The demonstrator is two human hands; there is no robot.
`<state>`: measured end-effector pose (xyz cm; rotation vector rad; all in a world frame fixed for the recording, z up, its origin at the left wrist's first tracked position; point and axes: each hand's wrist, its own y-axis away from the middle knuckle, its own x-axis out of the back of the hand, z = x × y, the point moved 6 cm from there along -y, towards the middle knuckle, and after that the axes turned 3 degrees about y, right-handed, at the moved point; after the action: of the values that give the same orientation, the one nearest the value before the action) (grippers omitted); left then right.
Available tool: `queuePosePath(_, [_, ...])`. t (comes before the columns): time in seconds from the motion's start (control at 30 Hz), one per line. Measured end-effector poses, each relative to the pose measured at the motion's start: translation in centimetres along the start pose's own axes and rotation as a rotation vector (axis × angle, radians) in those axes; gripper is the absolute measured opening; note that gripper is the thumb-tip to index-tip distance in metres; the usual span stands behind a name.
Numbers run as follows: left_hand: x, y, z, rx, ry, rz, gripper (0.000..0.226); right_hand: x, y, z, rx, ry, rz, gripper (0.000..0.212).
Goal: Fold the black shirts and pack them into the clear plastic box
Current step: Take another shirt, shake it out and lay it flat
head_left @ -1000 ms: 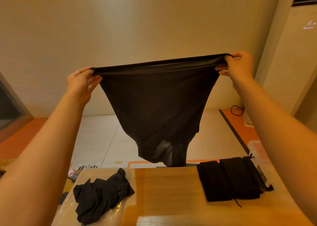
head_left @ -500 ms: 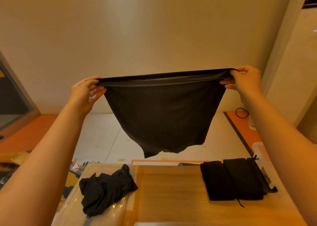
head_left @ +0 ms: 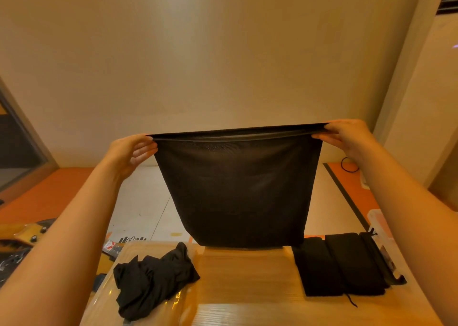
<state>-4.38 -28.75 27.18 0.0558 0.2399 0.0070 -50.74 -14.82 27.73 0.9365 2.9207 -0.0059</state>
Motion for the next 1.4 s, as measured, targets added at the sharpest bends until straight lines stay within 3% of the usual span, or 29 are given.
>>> queuePosePath(0.13, [0.4,-0.8,-0.5,-0.055,-0.103,-0.049,0.02,-0.4,-0.8,0.7,0.014,0.068,-0.102,0.029])
queuePosePath(0.23, [0.5,-2.1,-1.2,-0.096,-0.181,0.023,0.015,-0.9,-2.2,1.3,0.042,0.074,-0.047,0.027])
queuePosePath(0.4, [-0.4,-5.0,-1.1,-0.158,-0.305,0.113,0.026,-2.3,-5.2,1.4,0.082,0.099,0.057,0.024])
queuePosePath(0.77, [-1.0,-5.8,3.7,-0.398,-0.367,0.142,0.024,-2.1,-6.1,-2.3,0.344,0.311,0.231,0.022])
queuePosePath(1.0, [1.6,-0.5,1.3,-0.442,-0.339,-0.011,0.023,0.0,-0.9,0.4,0.327,0.164,-0.022,0.018])
queuePosePath(1.2, [3.5,7.9,-3.0,-0.511,-0.321,0.036,0.017,2.1,6.1,4.4,0.265,0.012,-0.171,0.032])
queuePosePath(1.4, [6.0,14.3,-8.5,-0.452,-0.301,0.107,0.015,4.3,11.2,9.1,0.186,-0.111,-0.192,0.014])
